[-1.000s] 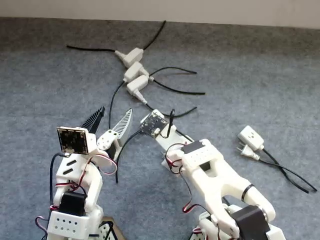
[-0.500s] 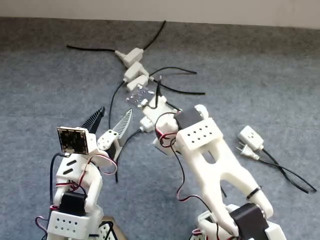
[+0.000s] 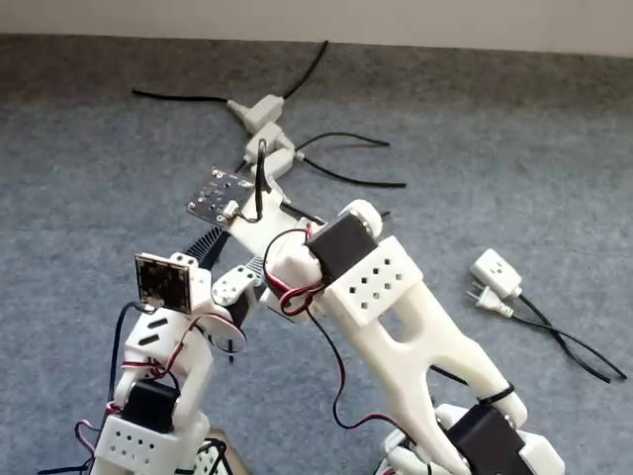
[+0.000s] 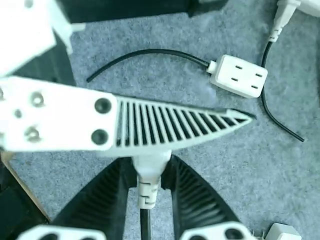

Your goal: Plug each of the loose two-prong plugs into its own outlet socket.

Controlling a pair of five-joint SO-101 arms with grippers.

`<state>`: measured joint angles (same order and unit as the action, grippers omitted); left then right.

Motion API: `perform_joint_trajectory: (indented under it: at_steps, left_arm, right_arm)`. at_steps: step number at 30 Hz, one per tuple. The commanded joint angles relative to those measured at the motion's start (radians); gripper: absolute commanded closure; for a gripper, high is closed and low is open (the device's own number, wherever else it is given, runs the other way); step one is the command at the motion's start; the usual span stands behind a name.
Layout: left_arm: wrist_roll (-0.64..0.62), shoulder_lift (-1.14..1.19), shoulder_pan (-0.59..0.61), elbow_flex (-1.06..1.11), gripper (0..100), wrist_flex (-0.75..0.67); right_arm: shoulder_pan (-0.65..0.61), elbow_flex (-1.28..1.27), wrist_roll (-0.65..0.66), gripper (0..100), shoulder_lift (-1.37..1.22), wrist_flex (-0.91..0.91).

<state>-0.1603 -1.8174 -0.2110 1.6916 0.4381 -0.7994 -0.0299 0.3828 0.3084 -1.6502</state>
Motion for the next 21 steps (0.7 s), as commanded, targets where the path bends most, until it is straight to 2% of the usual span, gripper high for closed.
perform_joint_trajectory:
  at_steps: [1,11,21]
  left_arm:
    - [0.005,0.001,-0.019,0.002,73,0.002]
    - [0.005,0.001,-0.019,0.002,73,0.003]
    - [0.005,0.001,-0.012,0.002,73,0.003]
  right_arm:
    - [-0.021,0.160,-0.011,99.1,0.018,-0.068]
    - [-0.019,0.265,-0.009,99.1,0.013,-0.101]
    - [-0.010,0.093,-0.005,99.1,0.016,-0.096]
